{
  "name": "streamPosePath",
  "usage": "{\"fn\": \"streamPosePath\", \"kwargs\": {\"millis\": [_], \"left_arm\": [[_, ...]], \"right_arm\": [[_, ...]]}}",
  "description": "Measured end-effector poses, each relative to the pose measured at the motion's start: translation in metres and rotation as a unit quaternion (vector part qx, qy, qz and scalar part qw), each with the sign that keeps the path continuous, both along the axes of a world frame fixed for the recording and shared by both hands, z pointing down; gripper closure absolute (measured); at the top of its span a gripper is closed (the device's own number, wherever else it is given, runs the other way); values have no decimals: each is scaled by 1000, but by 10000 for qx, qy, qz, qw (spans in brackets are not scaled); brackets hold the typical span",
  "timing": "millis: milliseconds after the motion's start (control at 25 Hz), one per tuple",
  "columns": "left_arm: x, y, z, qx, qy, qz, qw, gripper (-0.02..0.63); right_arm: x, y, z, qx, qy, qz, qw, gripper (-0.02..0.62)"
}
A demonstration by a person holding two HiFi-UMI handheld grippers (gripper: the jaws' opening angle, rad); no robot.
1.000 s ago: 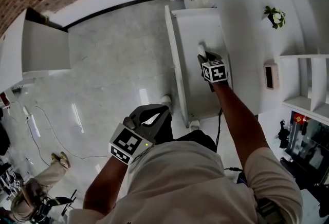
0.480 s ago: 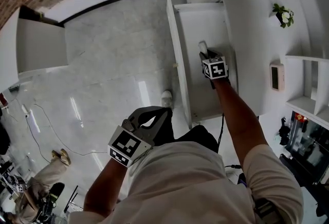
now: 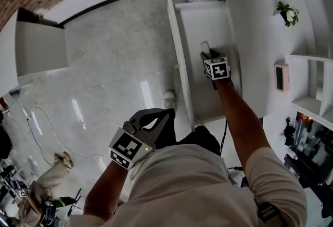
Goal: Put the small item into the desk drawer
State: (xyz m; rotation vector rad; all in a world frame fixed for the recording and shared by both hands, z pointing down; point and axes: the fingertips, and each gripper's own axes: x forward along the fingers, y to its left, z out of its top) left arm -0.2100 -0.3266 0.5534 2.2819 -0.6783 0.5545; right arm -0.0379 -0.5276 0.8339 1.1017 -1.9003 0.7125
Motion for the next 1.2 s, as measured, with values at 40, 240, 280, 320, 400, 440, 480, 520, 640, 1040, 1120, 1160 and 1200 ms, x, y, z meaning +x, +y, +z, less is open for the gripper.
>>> {"fn": "streamPosePath", "kwargs": {"millis": [40, 240, 280, 320, 400, 440, 480, 520, 640, 1040, 1120, 1160, 1200], "left_arm": [[2, -3, -2, 49, 38, -14, 10000, 600], [9, -2, -3, 53, 60, 75, 9999, 600], [10, -2, -5, 83, 83, 79, 9999, 600], [12, -2, -5, 88, 85, 106, 9999, 600], [17, -1, -7, 110, 97, 142, 9998, 600], [21, -1, -8, 135, 112, 145, 9997, 600], [24, 1, -8, 144, 119, 160, 9997, 600], [27, 3, -9, 138, 119, 190, 9997, 600], [36, 8, -13, 218, 160, 222, 9994, 600], [76, 40, -26, 371, 212, 330, 9985, 600], [86, 48, -31, 420, 232, 337, 9983, 600], [92, 52, -33, 453, 243, 334, 9981, 600], [97, 56, -35, 482, 246, 334, 9980, 600]], "right_arm": [[0, 1, 0, -21, -2, -17, 10000, 390], [-4, 6, -6, -6, -42, -93, 9999, 374], [-4, 7, -8, 18, -54, -100, 9999, 374], [-5, 6, -11, 45, -66, -104, 9999, 374], [-3, 5, -17, 98, -86, -90, 9999, 374], [-1, 6, -19, 119, -97, -72, 9999, 376], [1, 7, -22, 138, -111, -53, 9998, 376], [2, 8, -24, 158, -125, -38, 9998, 376], [4, 14, -34, 232, -199, -45, 9995, 383], [10, 47, -87, 620, -589, -261, 9960, 476], [13, 57, -98, 681, -669, -311, 9949, 480], [15, 62, -103, 714, -707, -339, 9944, 488], [18, 68, -109, 754, -744, -363, 9937, 499]]}}
